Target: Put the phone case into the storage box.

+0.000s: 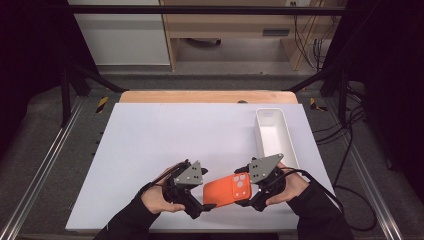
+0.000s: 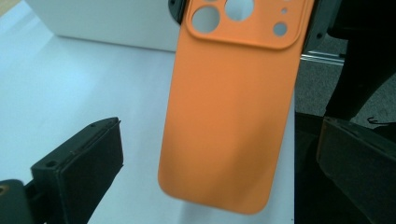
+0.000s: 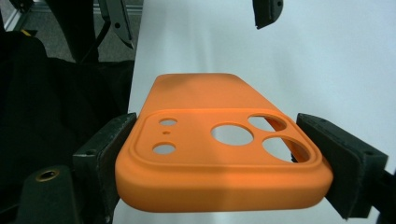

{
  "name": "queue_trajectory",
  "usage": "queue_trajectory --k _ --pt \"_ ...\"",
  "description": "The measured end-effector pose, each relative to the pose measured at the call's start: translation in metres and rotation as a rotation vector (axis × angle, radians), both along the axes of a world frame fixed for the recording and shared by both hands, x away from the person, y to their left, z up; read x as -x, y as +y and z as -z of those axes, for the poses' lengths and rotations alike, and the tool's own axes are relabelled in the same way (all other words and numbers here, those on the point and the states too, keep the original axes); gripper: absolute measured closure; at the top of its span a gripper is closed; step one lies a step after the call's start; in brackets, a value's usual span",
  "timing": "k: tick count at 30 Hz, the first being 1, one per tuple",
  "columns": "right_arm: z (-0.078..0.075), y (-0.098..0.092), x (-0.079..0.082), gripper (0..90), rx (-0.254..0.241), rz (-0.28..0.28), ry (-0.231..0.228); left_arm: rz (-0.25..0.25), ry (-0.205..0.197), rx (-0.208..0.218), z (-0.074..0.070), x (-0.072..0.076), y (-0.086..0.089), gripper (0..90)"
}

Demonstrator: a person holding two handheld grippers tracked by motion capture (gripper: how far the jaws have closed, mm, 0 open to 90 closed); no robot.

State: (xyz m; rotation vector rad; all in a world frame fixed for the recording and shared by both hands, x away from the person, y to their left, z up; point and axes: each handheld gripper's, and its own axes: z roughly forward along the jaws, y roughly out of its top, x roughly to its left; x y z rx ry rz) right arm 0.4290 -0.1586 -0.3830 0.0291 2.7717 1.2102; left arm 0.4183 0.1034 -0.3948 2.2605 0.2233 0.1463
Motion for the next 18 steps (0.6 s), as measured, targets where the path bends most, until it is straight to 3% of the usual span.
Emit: queue_trajectory --k 18 --pt "-0.021 0.002 -0.007 16.0 0.113 0.009 0.018 0.004 0.037 -0.070 0.011 -0.003 -0.004 0.0"
